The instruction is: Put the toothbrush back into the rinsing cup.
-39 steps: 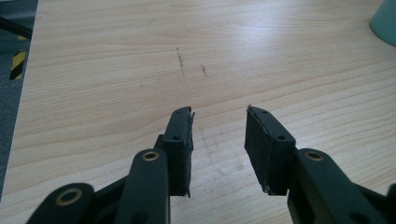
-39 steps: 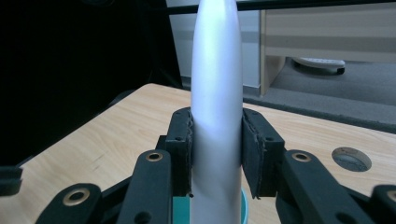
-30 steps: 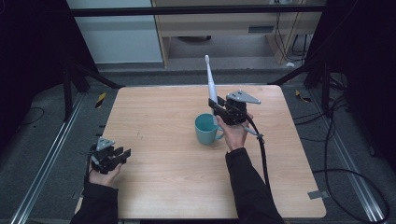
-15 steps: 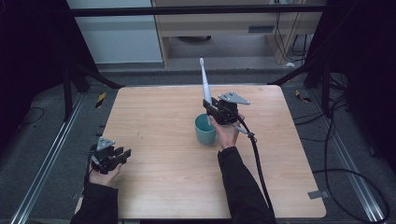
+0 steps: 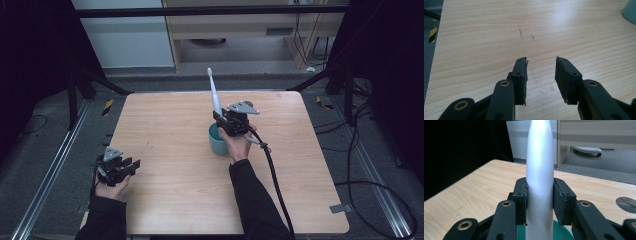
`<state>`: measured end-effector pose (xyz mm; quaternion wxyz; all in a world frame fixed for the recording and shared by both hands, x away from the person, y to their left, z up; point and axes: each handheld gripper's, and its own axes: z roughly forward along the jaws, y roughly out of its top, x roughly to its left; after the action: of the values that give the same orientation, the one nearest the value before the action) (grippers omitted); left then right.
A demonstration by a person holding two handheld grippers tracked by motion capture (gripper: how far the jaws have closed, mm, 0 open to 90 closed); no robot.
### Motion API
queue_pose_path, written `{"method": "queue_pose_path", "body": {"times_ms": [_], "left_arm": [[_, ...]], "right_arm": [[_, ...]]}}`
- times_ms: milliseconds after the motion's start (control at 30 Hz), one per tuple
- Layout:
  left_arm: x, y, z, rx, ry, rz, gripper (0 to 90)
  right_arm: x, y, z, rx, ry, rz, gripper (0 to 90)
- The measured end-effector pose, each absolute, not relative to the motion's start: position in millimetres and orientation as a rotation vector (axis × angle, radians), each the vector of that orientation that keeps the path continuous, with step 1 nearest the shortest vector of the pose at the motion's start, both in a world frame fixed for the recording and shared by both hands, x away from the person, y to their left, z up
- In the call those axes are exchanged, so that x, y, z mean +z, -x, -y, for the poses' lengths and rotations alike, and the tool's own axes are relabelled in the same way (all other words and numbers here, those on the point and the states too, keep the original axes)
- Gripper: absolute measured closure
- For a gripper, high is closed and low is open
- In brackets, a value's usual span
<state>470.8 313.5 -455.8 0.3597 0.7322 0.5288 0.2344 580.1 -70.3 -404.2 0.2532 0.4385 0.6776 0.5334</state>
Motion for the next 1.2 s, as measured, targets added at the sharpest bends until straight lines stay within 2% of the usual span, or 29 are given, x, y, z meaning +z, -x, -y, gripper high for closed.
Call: {"method": "queue_pose_path", "body": {"times_ms": [1200], "left_arm": [[-456.7,-470.9,-312.5,0.603,-1.895,-1.364,61.5]], "right_arm": [[-444.6,-575.0,61.8,1.283,-1.266,-1.926,65.6]]}}
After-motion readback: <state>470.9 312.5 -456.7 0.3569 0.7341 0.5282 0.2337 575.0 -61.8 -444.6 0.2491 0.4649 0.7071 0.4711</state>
